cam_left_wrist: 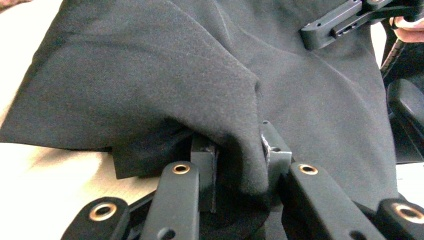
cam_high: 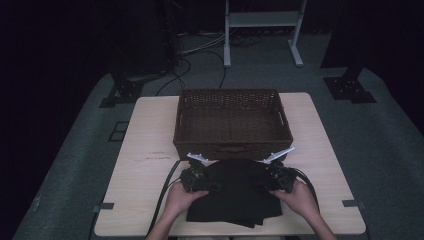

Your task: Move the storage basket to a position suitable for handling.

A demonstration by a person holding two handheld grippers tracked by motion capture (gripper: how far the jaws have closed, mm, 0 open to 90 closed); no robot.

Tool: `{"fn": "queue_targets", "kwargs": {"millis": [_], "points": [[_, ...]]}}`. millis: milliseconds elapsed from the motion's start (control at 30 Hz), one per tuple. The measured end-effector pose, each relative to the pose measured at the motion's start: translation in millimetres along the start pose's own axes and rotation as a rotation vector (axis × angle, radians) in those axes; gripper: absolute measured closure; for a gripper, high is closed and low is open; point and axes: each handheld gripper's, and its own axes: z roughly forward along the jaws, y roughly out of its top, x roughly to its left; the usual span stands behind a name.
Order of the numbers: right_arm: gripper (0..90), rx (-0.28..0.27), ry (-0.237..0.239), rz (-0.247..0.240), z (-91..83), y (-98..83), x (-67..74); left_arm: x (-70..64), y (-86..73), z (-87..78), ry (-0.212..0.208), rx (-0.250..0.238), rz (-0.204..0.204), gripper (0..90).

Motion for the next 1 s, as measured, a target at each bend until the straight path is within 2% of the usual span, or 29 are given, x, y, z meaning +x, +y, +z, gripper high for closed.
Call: {"fn": "queue_targets", "kwargs": {"millis": [400,600,1000], "points": [[74.9,-0.036,-0.016,-0.048,-18.2,5.6,14.3,-10.2,3.0,-14.3,-0.004,-0.028,0.031,74.6],[74.9,-0.057,-0.014,-0.053,-27.7,9.0,18.6,-19.5,8.1,-26.9,0.000,-0.049,0.057,74.6],[74.9,-0.099,-0.031,-0.081,-46.7,12.0,28.5,-34.5,16.9,-42.0,0.005,-0.067,0.101,74.7]]}}
